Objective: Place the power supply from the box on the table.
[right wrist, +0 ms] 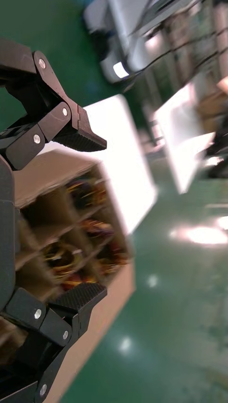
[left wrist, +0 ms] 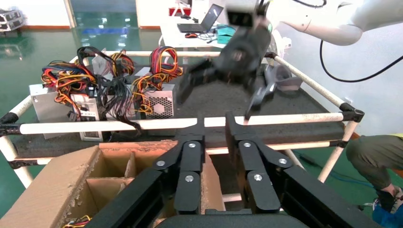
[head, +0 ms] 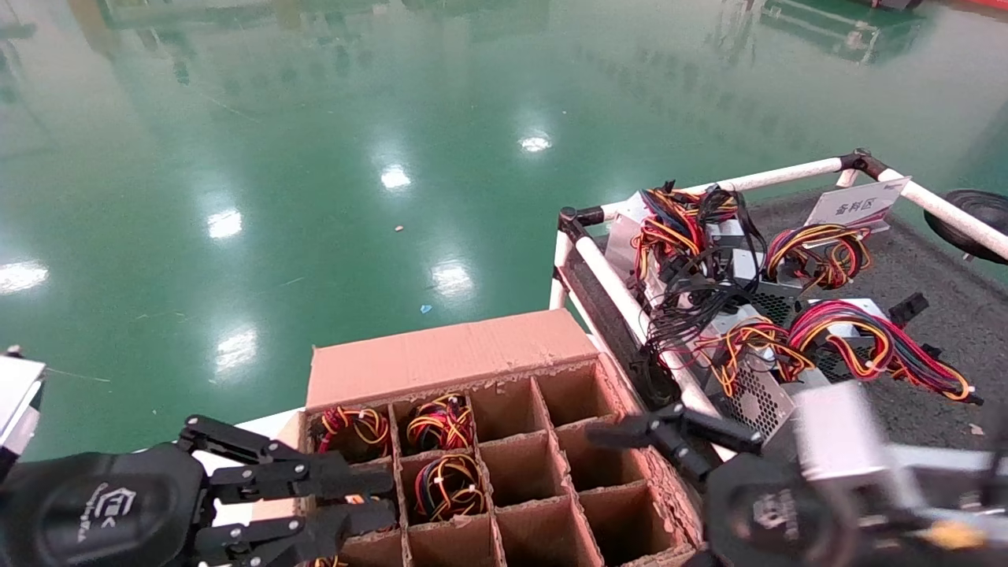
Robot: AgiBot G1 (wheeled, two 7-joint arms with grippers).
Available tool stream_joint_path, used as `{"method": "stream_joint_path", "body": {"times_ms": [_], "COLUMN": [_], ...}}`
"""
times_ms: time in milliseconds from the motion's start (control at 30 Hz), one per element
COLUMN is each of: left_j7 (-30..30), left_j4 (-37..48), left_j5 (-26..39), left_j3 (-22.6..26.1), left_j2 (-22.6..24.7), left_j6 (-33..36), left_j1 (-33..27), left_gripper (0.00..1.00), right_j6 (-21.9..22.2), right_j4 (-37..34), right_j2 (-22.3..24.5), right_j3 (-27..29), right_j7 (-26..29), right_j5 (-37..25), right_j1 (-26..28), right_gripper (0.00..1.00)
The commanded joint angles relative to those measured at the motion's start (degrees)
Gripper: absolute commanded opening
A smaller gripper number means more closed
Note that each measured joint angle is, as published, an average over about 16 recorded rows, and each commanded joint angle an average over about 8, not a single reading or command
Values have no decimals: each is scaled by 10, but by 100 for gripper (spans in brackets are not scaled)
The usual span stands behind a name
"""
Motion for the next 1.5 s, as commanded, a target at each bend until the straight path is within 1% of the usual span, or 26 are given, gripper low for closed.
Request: {"method": "stream_joint_path", "body": {"times_ms": [33,267,400,633,800,833,867,1067,1100,1133,1300,1500], "left_j7": [0,0,0,0,0,0,0,0,0,0,0,0], "left_j4": [0,0,0,0,0,0,0,0,0,0,0,0], "left_j5": [0,0,0,0,0,0,0,0,0,0,0,0], "left_j3": [0,0,0,0,0,0,0,0,0,0,0,0], "left_j2": [0,0,0,0,0,0,0,0,0,0,0,0], "left_j6": [0,0,0,0,0,0,0,0,0,0,0,0], "left_j1": [0,0,0,0,0,0,0,0,0,0,0,0], "left_gripper": [100,100,100,100,100,100,100,100,100,100,100,100], "right_j6": [15,56,86,151,192,199,206,240,245,250,264,270], "right_j4": [5,22,24,24,22,21,20,12,10,9,3,-7], "right_j2": [-3,-61,-106,-185,-230,-237,-244,-279,-284,-288,-306,-318], "right_j3": [-9,-54,-82,-130,-154,-158,-162,-183,-186,-188,-197,-202], "right_j7": [-2,4,22,53,78,84,90,126,132,137,155,162], "right_j5": [-27,-107,-153,-243,-298,-308,-317,-368,-376,-383,-406,-416], "right_j1": [0,9,19,36,43,45,46,52,52,53,56,60], "right_gripper": [100,100,100,100,100,99,91,16,5,0,0,0]}}
